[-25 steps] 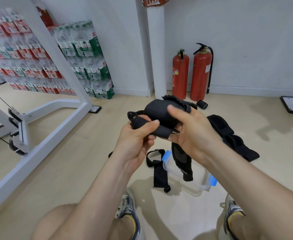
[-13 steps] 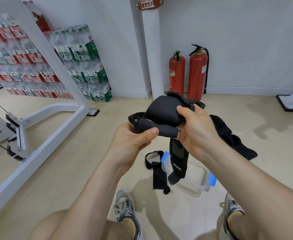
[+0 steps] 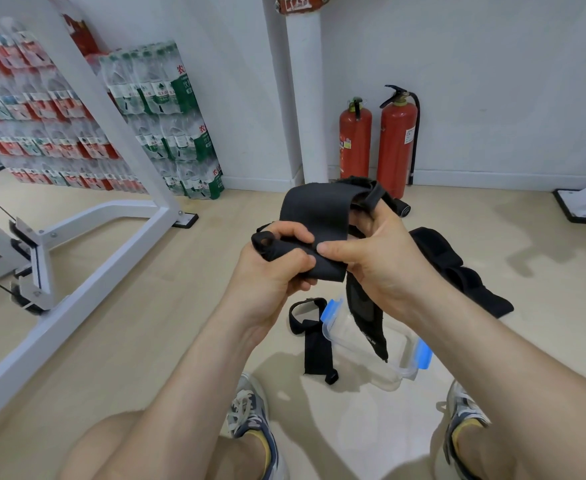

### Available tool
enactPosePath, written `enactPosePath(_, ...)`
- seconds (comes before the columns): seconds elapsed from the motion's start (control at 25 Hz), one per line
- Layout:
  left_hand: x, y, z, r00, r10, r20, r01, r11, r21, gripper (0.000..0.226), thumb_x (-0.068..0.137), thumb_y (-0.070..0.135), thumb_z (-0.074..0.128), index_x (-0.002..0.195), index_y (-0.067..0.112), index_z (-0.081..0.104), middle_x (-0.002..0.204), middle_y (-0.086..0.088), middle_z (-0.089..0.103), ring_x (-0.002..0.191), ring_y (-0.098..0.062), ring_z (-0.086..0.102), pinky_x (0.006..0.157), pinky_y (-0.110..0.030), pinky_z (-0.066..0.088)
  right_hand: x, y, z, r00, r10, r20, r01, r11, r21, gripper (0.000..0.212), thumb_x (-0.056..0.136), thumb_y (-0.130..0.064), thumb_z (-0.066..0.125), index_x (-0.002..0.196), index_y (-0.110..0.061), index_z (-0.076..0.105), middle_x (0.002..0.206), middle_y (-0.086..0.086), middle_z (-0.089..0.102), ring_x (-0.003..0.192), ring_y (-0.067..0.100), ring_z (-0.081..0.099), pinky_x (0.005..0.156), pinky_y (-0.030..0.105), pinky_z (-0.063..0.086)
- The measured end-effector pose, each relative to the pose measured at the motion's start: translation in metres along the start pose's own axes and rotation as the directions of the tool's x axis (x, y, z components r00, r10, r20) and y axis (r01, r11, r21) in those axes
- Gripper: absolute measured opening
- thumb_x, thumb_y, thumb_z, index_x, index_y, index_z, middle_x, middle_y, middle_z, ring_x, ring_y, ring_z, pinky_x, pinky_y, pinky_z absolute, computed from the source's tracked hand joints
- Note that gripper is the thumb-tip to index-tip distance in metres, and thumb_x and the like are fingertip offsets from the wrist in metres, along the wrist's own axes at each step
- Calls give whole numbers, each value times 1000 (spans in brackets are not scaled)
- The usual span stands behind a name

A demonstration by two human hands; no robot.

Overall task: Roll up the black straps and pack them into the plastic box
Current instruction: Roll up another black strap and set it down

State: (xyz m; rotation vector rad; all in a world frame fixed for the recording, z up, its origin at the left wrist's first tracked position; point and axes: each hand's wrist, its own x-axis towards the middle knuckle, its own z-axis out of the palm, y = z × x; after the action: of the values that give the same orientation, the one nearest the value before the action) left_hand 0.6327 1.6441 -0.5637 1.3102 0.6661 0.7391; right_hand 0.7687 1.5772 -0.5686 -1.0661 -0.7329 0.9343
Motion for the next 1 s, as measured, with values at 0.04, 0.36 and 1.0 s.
enactPosePath(0.04, -1, 1, -1, 1000, 12, 24, -12, 999, 34, 25, 70, -1, 60, 65, 23, 68, 73, -4, 64, 57, -16, 56, 49, -22, 48, 0, 0, 0, 1000, 5, 11, -4, 1000, -6, 73, 68, 13, 74, 132, -15, 52, 123, 5, 68, 110, 27, 68, 93, 53, 55)
enactPosePath(0.36, -8, 10, -23, 953, -15, 301, -65, 965, 253, 36, 65, -11, 80, 78, 23, 76, 86, -11, 72, 82, -25, 70, 78, -33, 60, -2, -6, -2, 996, 77, 37, -78, 996, 34, 76, 76, 27, 60, 135, -19, 49, 119, 8, 69, 103, 27, 71, 80, 40, 60)
enactPosePath(1.0, -7, -9, -7, 985, 146, -93, -135, 984, 118, 31, 59, 15, 91, 70, 34, 68, 75, 4, 67, 75, -18, 64, 67, -30, 54, -4, -7, 1, 998, -12, 61, 17, 997, -75, 78, 79, 25, 50, 136, -26, 41, 123, 4, 68, 107, 25, 69, 81, 44, 61)
